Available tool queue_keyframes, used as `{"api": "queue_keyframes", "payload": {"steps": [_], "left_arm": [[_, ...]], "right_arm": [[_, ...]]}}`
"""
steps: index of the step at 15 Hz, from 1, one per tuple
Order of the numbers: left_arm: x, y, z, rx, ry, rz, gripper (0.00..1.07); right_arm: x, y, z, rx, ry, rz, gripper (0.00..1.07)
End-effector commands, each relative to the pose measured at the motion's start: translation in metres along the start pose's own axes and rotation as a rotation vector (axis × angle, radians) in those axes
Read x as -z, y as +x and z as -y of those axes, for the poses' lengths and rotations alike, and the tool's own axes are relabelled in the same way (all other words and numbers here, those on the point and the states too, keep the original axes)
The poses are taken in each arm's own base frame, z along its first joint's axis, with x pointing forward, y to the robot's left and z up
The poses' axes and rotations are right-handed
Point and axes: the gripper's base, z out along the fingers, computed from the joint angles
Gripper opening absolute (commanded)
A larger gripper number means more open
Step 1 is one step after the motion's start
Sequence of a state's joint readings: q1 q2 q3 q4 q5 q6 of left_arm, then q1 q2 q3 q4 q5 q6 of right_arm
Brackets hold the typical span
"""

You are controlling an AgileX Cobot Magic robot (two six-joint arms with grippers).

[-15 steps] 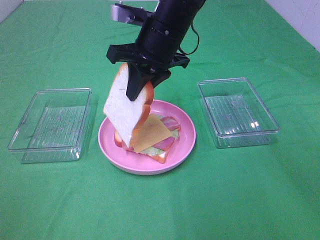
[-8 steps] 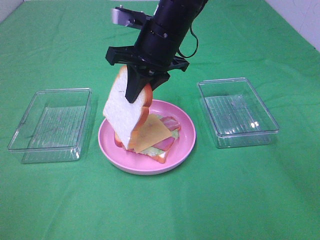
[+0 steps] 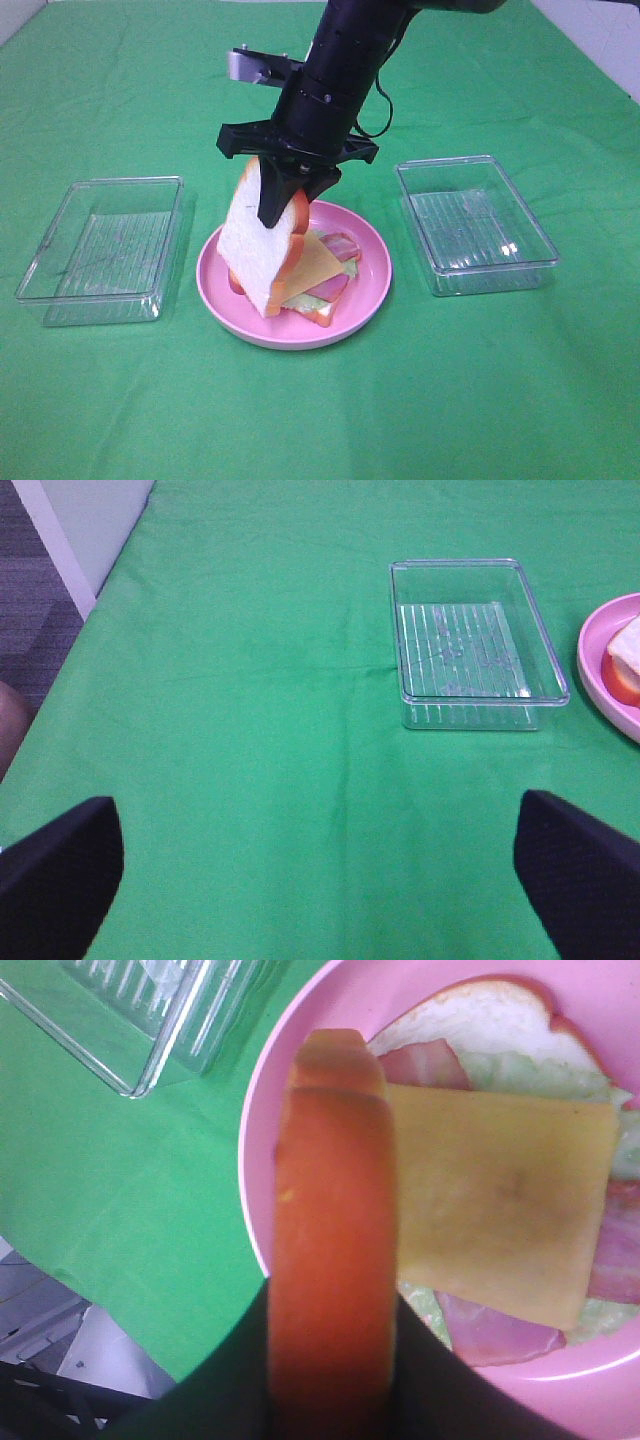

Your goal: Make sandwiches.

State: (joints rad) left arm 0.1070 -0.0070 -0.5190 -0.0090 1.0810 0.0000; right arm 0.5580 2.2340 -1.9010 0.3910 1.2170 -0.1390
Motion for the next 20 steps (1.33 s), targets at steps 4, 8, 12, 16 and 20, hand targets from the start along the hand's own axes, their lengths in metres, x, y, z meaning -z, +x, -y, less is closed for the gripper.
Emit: {"api": "queue_keyframes", "payload": {"steps": [4, 8, 12, 16, 20], "left_arm": [[0.001, 0.001, 0.001, 0.011, 0.004, 0.015, 1.01], [0.001, 0.001, 0.001, 0.011, 0.004, 0.015, 1.01], [0.001, 0.001, 0.001, 0.011, 0.004, 0.015, 1.01], [0.001, 0.001, 0.001, 0.011, 0.004, 0.015, 1.01], [0.001, 0.001, 0.001, 0.011, 0.004, 0.015, 1.01]], "right_arm": [[-0.017, 0.003, 0.011, -0.012, 0.036, -0.074, 0.00], [-0.017, 0.001, 0.019, 0.018, 0.119, -0.053, 0.59], [-0.014, -0.003, 0.030, 0.070, 0.256, -0.015, 0.94], [0.026, -0.006, 0.027, 0.075, 0.377, 0.002, 0.94], [0.098, 0.007, 0.001, 0.098, 0.396, 0.101, 0.94]]}}
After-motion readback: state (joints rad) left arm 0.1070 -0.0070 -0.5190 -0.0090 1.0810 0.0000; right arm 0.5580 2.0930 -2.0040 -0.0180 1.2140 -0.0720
